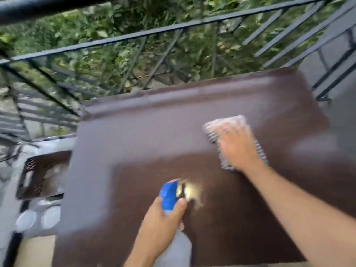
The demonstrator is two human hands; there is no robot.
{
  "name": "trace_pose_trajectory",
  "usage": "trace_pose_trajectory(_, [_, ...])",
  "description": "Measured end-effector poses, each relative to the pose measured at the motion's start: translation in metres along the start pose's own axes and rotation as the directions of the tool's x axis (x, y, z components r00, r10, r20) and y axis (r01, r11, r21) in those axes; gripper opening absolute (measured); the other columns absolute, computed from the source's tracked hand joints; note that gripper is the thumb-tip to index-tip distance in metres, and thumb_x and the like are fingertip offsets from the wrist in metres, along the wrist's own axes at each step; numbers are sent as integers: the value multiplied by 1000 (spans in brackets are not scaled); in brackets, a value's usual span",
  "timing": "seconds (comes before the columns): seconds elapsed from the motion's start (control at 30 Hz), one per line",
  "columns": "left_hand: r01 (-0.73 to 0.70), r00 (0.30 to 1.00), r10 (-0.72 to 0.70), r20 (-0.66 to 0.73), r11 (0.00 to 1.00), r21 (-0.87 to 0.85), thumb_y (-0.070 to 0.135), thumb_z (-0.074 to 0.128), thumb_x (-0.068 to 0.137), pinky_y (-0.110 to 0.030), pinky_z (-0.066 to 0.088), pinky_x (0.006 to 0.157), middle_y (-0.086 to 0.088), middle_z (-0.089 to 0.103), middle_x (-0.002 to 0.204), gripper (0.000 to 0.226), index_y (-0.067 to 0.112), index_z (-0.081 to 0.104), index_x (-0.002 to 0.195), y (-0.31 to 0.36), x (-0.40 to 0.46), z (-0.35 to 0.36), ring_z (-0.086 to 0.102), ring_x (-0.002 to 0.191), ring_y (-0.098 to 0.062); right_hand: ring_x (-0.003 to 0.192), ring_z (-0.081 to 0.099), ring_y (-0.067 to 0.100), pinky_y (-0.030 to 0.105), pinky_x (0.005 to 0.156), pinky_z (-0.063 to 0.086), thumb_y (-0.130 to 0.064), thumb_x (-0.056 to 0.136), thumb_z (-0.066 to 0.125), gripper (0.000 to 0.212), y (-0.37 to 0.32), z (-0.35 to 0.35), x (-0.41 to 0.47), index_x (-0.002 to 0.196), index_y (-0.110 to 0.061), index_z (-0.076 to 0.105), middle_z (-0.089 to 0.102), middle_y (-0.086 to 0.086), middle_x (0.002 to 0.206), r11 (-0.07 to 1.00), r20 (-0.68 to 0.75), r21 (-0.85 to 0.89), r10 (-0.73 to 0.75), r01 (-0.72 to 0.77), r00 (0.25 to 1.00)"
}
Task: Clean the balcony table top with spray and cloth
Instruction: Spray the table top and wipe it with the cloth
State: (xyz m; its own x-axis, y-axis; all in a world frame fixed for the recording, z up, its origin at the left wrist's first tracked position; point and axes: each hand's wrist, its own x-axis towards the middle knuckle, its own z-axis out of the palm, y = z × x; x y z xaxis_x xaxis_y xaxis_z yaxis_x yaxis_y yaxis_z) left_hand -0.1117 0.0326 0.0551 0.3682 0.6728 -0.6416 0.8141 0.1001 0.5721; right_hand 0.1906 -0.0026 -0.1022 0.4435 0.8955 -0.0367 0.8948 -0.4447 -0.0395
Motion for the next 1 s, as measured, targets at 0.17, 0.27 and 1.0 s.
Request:
trace_pose_trajectory(0.17, [-25, 999, 26, 21, 998, -64, 62, 56, 81, -33, 52, 69, 3, 67, 60, 44, 19, 59, 92, -34, -3, -15, 60, 54, -2, 140, 33, 43, 63, 109, 25, -42, 101, 26, 53, -20, 5, -4, 148, -22, 42, 39, 13, 155, 988, -15, 58, 147, -146, 989])
trace_pose_trajectory(0.27, [17, 999, -14, 38, 997, -71, 70, 53, 77, -28, 46, 62, 5, 69, 60, 50, 21, 51, 86, -60, -1, -27, 60, 54, 0, 143, 26, 47, 66, 112, 21, -36, 101, 31, 54, -74, 4, -51, 151, -19, 40, 34, 16, 158, 1000, -57, -3, -23, 23, 998])
trace_pose_trajectory(1.0, [234, 795, -524, -306, 729, -643, 60, 48, 92, -27, 46, 63, 4, 68, 55, 53, 18, 61, 63, -177, -98, -6, 59, 51, -7, 141, 37, 43, 62, 114, 18, -44, 93, 38, 53, -259, 11, -93, 145, -33, 41, 49, 5, 150, 649, -5, 79, -759, 756, 652])
